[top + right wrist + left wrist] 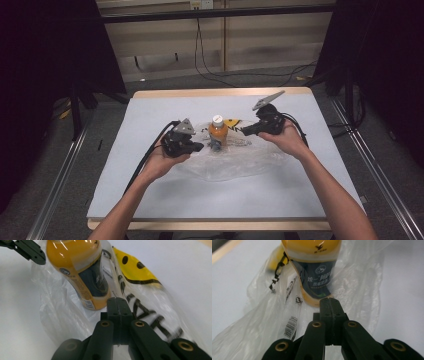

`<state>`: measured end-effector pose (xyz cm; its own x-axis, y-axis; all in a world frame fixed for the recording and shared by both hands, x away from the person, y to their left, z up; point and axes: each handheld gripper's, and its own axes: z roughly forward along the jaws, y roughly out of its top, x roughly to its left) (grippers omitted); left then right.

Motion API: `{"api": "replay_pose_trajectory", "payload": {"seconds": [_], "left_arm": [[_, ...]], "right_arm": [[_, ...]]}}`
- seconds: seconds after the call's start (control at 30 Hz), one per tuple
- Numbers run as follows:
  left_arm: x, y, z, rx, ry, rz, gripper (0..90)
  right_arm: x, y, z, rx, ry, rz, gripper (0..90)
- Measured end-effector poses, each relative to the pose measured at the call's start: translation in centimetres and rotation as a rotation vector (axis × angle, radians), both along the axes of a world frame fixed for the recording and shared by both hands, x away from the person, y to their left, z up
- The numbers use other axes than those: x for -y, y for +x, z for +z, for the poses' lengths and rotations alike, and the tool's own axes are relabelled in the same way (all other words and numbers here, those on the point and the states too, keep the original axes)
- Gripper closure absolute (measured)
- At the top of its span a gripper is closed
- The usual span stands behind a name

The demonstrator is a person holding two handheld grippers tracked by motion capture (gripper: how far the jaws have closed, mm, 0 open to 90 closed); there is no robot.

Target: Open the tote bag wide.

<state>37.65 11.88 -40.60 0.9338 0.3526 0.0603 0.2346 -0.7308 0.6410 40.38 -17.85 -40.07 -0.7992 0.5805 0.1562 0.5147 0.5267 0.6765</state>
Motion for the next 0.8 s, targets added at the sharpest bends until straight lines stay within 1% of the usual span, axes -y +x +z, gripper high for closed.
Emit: {"api": "replay_pose_trajectory", "payload": {"seconds": [0.03, 0.07, 0.1, 0.13, 0.17, 0.2, 0.23, 0.3, 0.33, 0.37, 0.43, 0.5, 0.53, 0.6, 0.63, 0.67, 0.73, 0.77, 0.8], "left_arm": [[0.5, 0.3, -0.6, -0.024, -0.005, 0.009, 90.0], [0.9, 0.5, -1.2, -0.045, 0.005, 0.017, 90.0], [1.4, 0.7, -1.8, -0.045, 0.023, 0.012, 90.0], [1.8, 0.8, -2.4, -0.055, 0.034, 0.007, 90.0], [2.1, 0.8, -3.0, -0.066, 0.036, -0.001, 90.0], [2.1, 0.8, -3.0, -0.066, 0.036, -0.001, 90.0], [2.7, 0.4, -4.0, -0.081, 0.046, -0.012, 90.0], [3.1, -0.2, -4.9, -0.095, 0.053, -0.037, 90.0], [3.2, -0.6, -5.3, -0.085, 0.056, -0.050, 90.0], [3.2, -1.0, -5.5, -0.088, 0.060, -0.068, 90.0], [3.2, -1.9, -5.7, -0.083, 0.064, -0.084, 90.0], [3.0, -2.6, -5.9, -0.092, 0.065, -0.108, 90.0], [2.9, -3.0, -6.0, -0.082, 0.054, -0.104, 90.0], [2.6, -3.6, -6.0, -0.081, 0.061, -0.121, 90.0], [2.6, -4.0, -6.0, -0.069, 0.067, -0.122, 90.0], [2.5, -4.2, -5.9, -0.066, 0.074, -0.128, 90.0], [2.3, -4.4, -5.9, -0.067, 0.073, -0.137, 90.0], [2.1, -4.4, -5.9, -0.072, 0.070, -0.132, 90.0], [2.1, -4.4, -5.9, -0.072, 0.070, -0.132, 90.0]], "right_arm": [[-0.6, 0.5, -0.3, -0.014, -0.014, 0.013, 90.0], [-1.1, 1.1, -0.6, -0.032, -0.034, 0.022, 90.0], [-1.6, 1.6, -0.9, -0.052, -0.047, 0.031, 90.0], [-2.0, 2.2, -1.4, -0.072, -0.065, 0.038, 90.0], [-2.5, 2.7, -1.9, -0.097, -0.078, 0.041, 90.0], [-2.9, 3.2, -2.4, -0.120, -0.099, 0.041, 90.0], [-3.3, 3.8, -3.1, -0.127, -0.128, 0.046, 90.0], [-3.8, 4.6, -4.0, -0.151, -0.144, 0.052, 90.0], [-4.0, 5.1, -4.4, -0.162, -0.145, 0.041, 90.0], [-4.2, 5.5, -4.9, -0.173, -0.146, 0.034, 90.0], [-4.6, 6.2, -5.5, -0.180, -0.144, 0.017, 90.0], [-5.0, 6.9, -6.3, -0.190, -0.150, 0.001, 90.0], [-5.2, 7.1, -6.6, -0.191, -0.156, -0.005, 90.0], [-5.5, 7.7, -6.7, -0.186, -0.141, -0.025, 90.0], [-5.5, 8.0, -6.8, -0.185, -0.139, -0.029, 90.0], [-5.7, 8.3, -6.8, -0.182, -0.140, -0.038, 90.0], [-5.9, 8.9, -6.8, -0.174, -0.142, -0.058, 90.0], [-6.0, 9.1, -6.8, -0.171, -0.141, -0.060, 90.0], [-6.0, 9.2, -6.9, -0.174, -0.133, -0.074, 90.0]]}}
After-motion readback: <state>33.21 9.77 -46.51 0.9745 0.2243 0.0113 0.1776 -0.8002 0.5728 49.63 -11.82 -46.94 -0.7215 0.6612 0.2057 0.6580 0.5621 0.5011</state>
